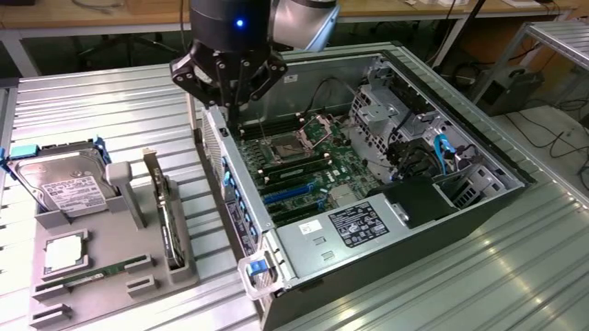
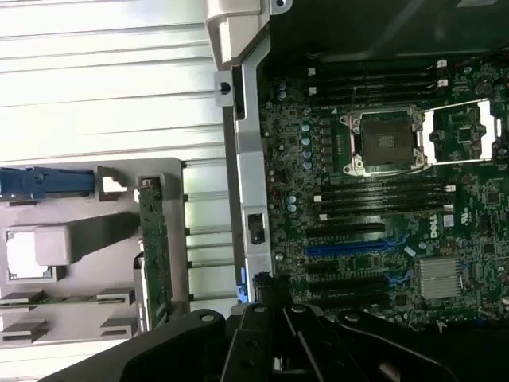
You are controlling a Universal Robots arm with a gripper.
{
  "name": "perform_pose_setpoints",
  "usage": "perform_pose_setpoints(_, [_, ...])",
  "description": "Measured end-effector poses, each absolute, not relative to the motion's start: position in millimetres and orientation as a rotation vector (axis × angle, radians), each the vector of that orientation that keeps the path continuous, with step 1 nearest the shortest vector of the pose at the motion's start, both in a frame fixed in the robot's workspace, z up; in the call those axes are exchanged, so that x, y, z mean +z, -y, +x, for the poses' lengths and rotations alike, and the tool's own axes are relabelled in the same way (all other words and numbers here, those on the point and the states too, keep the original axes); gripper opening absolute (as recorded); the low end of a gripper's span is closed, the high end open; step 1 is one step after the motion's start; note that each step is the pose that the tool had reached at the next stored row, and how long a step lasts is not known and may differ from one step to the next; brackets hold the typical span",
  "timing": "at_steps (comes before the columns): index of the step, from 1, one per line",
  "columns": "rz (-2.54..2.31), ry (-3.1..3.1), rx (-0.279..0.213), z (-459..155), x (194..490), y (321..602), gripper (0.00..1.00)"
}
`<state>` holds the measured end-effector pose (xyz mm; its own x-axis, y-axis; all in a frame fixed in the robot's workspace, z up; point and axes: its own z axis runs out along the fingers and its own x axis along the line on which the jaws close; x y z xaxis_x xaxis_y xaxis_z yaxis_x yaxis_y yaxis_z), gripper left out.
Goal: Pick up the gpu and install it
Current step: 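Reach for the gpu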
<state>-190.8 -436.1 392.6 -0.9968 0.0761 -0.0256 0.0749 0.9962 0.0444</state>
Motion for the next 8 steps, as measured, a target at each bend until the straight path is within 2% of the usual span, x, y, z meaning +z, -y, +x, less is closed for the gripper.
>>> perform_pose_setpoints(8, [0.118,-3.111,0.068,-230,389,444,0.11])
